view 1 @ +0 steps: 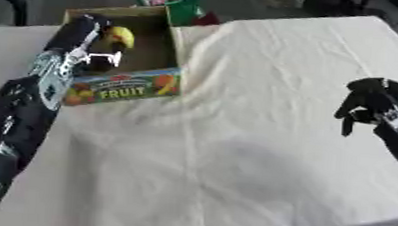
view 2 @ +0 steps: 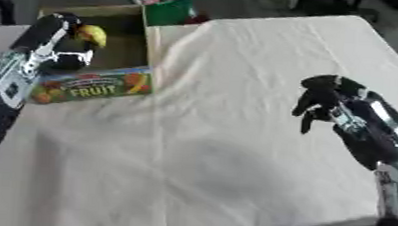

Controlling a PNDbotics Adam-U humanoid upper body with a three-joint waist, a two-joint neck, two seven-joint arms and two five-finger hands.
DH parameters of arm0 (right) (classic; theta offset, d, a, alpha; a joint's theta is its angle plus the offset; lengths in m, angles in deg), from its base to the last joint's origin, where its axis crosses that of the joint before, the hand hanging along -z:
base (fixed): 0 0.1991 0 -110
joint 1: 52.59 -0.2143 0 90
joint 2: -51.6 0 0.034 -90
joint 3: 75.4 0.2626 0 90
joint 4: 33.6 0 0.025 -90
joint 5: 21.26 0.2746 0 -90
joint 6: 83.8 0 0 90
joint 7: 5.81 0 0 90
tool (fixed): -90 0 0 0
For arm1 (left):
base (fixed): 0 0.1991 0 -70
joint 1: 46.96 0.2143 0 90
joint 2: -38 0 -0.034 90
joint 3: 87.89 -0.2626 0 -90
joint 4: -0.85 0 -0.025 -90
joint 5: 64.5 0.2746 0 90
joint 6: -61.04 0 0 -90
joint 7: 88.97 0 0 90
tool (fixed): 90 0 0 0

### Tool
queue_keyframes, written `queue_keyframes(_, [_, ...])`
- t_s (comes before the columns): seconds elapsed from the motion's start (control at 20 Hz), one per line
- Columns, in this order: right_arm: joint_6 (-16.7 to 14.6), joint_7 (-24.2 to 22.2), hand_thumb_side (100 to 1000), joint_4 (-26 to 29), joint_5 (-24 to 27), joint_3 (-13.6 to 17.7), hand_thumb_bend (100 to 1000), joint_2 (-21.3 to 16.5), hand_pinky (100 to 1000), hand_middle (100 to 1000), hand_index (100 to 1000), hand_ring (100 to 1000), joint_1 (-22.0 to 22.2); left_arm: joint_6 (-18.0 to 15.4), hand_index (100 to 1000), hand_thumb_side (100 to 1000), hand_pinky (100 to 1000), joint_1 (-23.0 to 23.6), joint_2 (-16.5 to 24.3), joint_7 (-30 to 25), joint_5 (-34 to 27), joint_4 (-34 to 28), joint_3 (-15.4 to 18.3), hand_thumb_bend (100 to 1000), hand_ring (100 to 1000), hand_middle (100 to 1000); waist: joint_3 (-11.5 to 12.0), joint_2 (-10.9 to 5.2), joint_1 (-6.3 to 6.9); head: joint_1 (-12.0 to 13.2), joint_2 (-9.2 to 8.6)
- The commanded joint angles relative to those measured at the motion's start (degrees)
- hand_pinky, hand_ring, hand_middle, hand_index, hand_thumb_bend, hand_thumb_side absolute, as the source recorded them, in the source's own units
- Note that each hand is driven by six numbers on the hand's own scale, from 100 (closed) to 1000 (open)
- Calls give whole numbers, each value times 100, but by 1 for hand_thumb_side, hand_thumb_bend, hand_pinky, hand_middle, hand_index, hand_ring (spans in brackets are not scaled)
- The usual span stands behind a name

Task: Pick up objects on the table and place them in the box.

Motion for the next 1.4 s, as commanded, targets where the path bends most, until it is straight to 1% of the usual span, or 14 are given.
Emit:
queue_keyframes(0.05, [-14, -15, 480, 45, -25, 18, 100, -56, 387, 546, 749, 571, -60, -48, 815, 249, 676, -76, 126, -109, 70, -51, 69, 166, 722, 727, 6, -92, -19, -2, -53])
queue_keyframes(0.1, [-11, -17, 481, 44, -26, 18, 100, -55, 387, 546, 749, 571, -57, -56, 819, 284, 688, -74, 128, -138, 54, -102, 68, 164, 738, 741, 14, -96, -15, -7, -52])
queue_keyframes(0.2, [-6, -15, 483, 43, -33, 24, 100, -53, 387, 545, 749, 571, -45, -80, 824, 319, 701, -62, 139, -182, -11, -237, 55, 173, 752, 754, 38, -108, -9, -17, -46])
queue_keyframes(0.45, [6, 10, 486, 36, -52, 46, 100, -56, 387, 544, 748, 571, -8, -159, 830, 332, 713, -16, 212, -355, -219, -718, -51, 197, 759, 760, 125, -143, -5, -65, -20])
queue_keyframes(0.5, [8, 13, 486, 36, -53, 47, 100, -57, 387, 544, 748, 571, -3, -161, 831, 353, 715, -10, 231, -443, -256, -803, -72, 200, 758, 758, 139, -150, -4, -73, -16])
queue_keyframes(0.6, [10, 13, 485, 36, -53, 47, 100, -58, 387, 544, 748, 571, 8, -172, 836, 342, 717, -17, 283, -735, -265, -933, -118, 246, 761, 763, 165, -166, -1, -84, -3])
queue_keyframes(0.85, [9, 22, 484, 32, -56, 59, 100, -64, 387, 544, 748, 570, 34, -172, 834, 357, 709, -17, 381, -1399, -199, -1167, -116, 286, 754, 758, 204, -203, -9, -102, -3])
queue_keyframes(1.1, [8, 45, 485, 26, -60, 80, 100, -62, 386, 543, 748, 570, 74, -272, 843, 377, 718, 51, 465, -1849, -182, -1360, -120, 341, 766, 789, 295, -241, -25, -143, -11])
queue_keyframes(1.3, [7, 70, 485, 23, -67, 107, 100, -63, 386, 543, 748, 570, 109, -396, 849, 341, 725, 185, 587, -2026, -340, -1694, -108, 340, 770, 794, 412, -271, -45, -205, -13])
queue_keyframes(1.4, [6, 82, 486, 23, -70, 120, 100, -63, 386, 543, 748, 570, 130, -412, 841, 287, 712, 289, 672, -1995, -552, -1957, -86, 315, 754, 775, 476, -285, -51, -234, -9])
